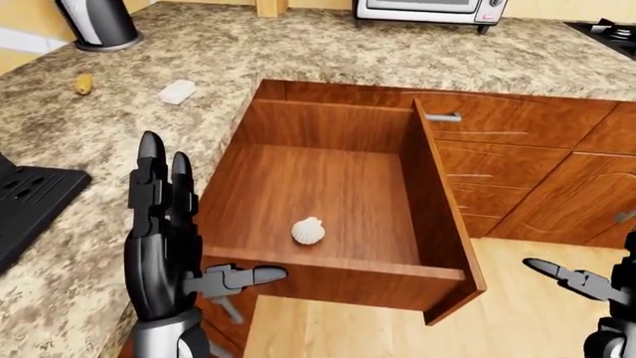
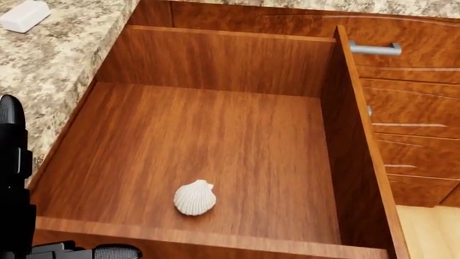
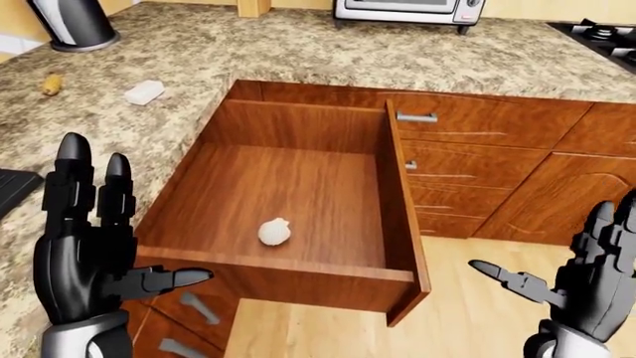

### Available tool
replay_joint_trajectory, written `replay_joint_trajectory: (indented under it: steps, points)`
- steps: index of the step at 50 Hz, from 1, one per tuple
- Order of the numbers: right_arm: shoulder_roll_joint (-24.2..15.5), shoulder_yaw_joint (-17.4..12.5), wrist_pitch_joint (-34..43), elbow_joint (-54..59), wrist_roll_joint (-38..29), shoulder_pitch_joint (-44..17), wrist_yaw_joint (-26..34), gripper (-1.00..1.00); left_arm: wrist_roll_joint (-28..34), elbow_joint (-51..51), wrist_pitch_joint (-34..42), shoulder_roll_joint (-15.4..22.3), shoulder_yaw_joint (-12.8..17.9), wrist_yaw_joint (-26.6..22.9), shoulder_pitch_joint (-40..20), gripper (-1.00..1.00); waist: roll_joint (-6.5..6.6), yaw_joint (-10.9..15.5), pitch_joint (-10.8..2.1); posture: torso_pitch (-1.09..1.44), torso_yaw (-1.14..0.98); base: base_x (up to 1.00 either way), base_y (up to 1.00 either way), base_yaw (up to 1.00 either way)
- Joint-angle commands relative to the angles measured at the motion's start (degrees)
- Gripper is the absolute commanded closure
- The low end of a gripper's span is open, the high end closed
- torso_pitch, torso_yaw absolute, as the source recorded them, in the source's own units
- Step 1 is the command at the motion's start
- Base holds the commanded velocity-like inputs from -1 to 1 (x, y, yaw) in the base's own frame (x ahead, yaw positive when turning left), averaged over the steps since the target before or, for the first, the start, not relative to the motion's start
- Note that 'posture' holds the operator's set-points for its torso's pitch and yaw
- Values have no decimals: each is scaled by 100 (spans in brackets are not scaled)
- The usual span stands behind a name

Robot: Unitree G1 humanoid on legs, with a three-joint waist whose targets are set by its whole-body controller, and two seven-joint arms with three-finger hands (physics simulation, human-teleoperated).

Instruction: Close the right drawer.

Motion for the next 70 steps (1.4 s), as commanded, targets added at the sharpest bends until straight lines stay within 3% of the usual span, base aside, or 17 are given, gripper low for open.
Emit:
replay_joint_trajectory:
  steps: [1,9,18,28,49,70]
  points:
    - [-143,21,-534,225,4,-83,-58,-100,-8,-221,-156,7,-1,-6,-56,-100,-22,2,-62,0,0,0,0,0]
    - [-491,490,-1744,2286,9,-361,-286,-100,-9,-212,-174,6,2,-11,-50,-100,-28,-6,-49,0,0,0,0,0]
    - [-860,1320,-3090,4703,97,-962,-537,-100,-10,-238,-152,5,5,-10,-47,-100,-38,-11,-44,0,0,0,0,0]
    - [-886,1994,-3623,5773,-48,-1405,-827,-100,-12,-237,-134,6,12,-7,-65,-100,-53,3,-51,0,0,0,0,0]
    - [-719,2296,-3605,5724,-363,-1512,-767,-100,-14,-228,-128,8,13,-4,-79,-100,-76,28,-59,0,0,0,0,0]
    - [-674,2338,-3118,5131,-579,-1580,-563,-100,-18,-234,-139,5,11,-14,-60,-100,-72,17,-81,0,0,0,0,0]
